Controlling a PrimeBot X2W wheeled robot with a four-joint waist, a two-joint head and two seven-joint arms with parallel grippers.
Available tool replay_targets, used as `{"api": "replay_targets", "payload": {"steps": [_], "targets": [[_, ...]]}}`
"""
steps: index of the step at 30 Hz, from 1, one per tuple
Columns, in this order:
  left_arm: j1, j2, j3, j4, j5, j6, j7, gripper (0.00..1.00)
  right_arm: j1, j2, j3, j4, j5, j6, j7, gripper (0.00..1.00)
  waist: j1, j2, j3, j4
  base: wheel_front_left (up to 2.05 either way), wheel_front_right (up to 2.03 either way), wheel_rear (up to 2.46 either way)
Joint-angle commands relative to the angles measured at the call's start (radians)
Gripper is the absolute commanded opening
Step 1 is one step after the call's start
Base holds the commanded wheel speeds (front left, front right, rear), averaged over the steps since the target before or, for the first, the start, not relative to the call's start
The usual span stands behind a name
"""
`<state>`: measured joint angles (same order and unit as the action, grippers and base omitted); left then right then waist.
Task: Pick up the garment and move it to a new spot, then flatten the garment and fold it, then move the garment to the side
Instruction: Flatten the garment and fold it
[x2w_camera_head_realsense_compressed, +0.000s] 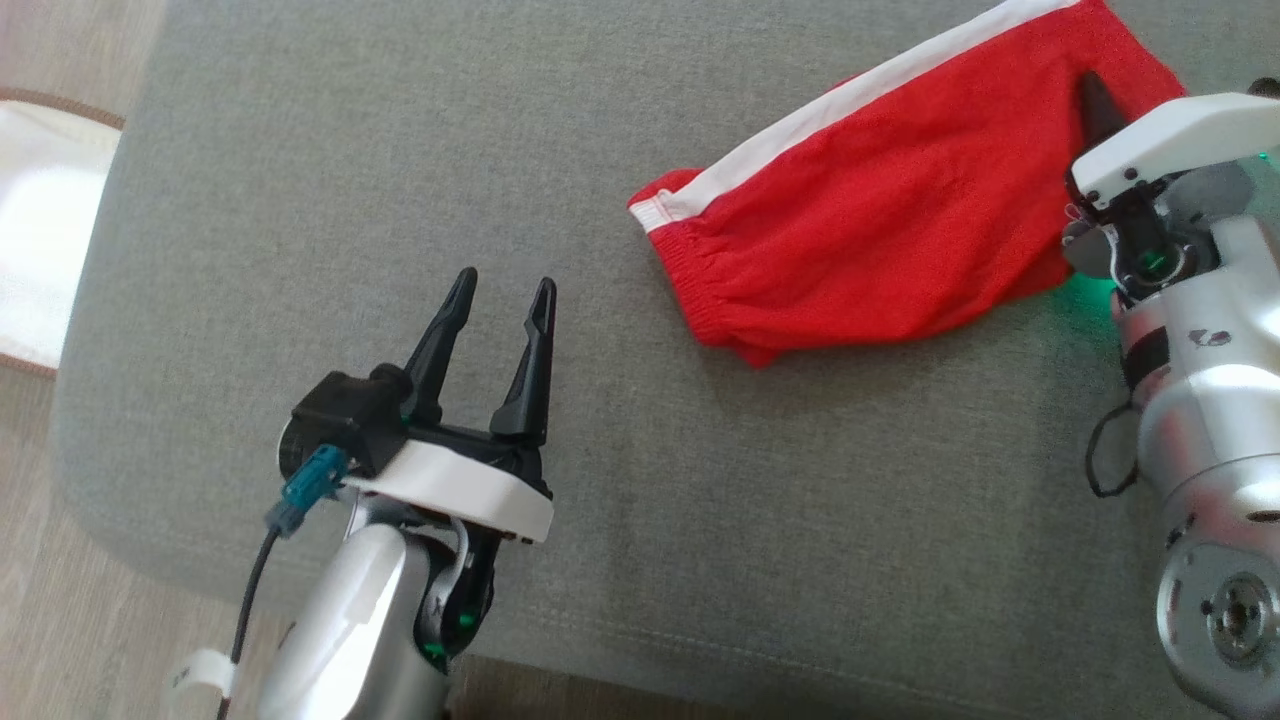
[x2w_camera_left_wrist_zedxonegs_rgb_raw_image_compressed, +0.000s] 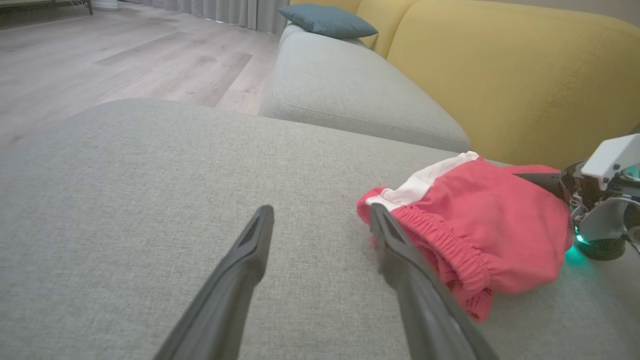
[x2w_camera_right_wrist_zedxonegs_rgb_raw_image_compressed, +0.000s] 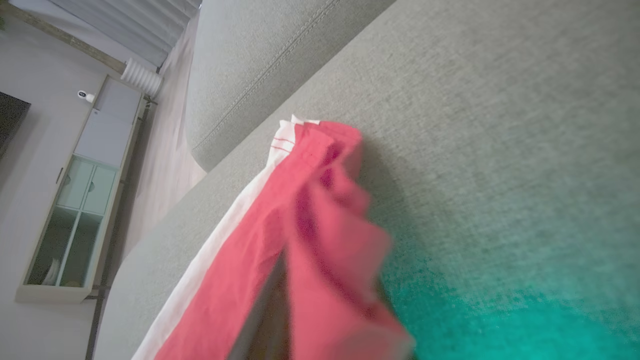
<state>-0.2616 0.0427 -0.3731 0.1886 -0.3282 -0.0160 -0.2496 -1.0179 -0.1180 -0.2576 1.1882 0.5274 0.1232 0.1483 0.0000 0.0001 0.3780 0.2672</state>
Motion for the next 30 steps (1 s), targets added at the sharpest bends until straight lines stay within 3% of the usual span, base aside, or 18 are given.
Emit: {"api": "replay_targets", "payload": {"steps": [1, 8, 19, 30], "targets": [[-0.025, 0.008, 0.033, -0.034, -0.003, 0.008, -0.012, 1.00, 0.026, 0.037, 0.012, 0.012, 0.015, 0.008, -0.005, 0.00, 0.0000, -0.0001, -0.008, -0.007, 0.00, 0.00, 0.00], [-0.006, 0.008, 0.043, -0.023, 0.001, 0.006, -0.012, 1.00, 0.089, 0.043, 0.009, -0.083, 0.107, 0.008, -0.041, 0.00, 0.0000, -0.0001, -0.059, -0.062, 0.00, 0.00, 0.00], [0.039, 0.008, 0.064, -0.011, 0.020, -0.001, -0.012, 1.00, 0.345, 0.054, 0.010, -0.316, 0.251, 0.008, -0.073, 0.00, 0.0000, -0.0001, -0.149, -0.172, 0.00, 0.00, 0.00], [0.089, 0.008, 0.069, -0.004, 0.017, 0.001, -0.012, 1.00, 0.595, 0.067, -0.045, -0.502, 0.310, 0.008, -0.076, 0.00, 0.0000, -0.0001, -0.218, -0.212, 0.00, 0.00, 0.00]]}}
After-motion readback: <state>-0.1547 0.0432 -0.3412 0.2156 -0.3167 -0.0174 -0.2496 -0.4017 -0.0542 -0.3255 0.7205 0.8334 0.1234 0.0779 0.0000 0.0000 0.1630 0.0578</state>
